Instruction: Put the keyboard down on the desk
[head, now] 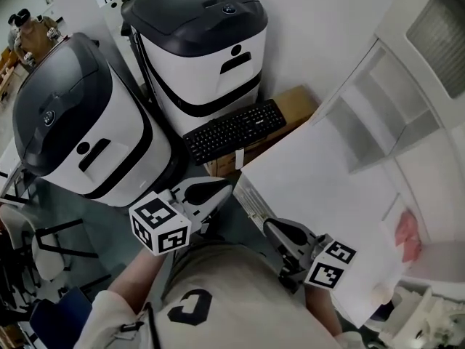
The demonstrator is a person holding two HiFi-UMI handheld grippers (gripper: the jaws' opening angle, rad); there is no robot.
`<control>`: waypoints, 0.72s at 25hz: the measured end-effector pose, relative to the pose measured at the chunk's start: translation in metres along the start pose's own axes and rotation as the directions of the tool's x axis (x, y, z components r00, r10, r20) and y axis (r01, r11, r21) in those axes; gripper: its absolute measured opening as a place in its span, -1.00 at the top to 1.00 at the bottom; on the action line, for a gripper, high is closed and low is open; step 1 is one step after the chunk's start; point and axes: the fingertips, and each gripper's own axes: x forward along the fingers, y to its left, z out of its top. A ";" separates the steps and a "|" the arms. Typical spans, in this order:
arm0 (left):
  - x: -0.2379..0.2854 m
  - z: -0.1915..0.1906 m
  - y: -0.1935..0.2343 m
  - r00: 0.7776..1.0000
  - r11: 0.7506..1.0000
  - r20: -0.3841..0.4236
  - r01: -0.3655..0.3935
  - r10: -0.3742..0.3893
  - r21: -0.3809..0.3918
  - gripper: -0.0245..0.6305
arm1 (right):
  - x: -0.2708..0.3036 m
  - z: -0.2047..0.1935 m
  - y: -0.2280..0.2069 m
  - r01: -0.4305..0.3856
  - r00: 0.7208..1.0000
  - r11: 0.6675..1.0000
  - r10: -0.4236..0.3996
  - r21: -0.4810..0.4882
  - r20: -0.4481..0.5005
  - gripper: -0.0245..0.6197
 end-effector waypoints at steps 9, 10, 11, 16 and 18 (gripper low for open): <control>-0.020 0.017 0.088 0.999 0.997 0.039 -0.016 0.019 -0.079 0.84 | 0.069 0.012 0.000 0.013 0.993 0.999 -0.017 -0.029 -0.116 0.85; -0.022 0.019 0.094 0.998 0.993 0.066 0.012 -0.005 -0.116 0.84 | 0.073 0.013 -0.001 0.028 0.993 0.999 -0.031 -0.025 -0.118 0.85; -0.026 0.022 0.101 0.995 0.987 0.095 0.044 -0.030 -0.155 0.84 | 0.078 0.014 -0.002 0.039 0.992 0.999 -0.041 -0.020 -0.119 0.85; -0.039 0.022 0.142 0.998 0.993 0.066 0.013 -0.005 -0.120 0.78 | 0.114 0.018 0.001 0.033 0.988 0.999 -0.035 -0.020 -0.151 0.85; -0.038 0.017 0.157 0.999 0.993 0.037 0.003 0.001 -0.121 0.59 | 0.127 0.019 0.001 0.029 0.985 0.999 -0.033 -0.026 -0.167 0.85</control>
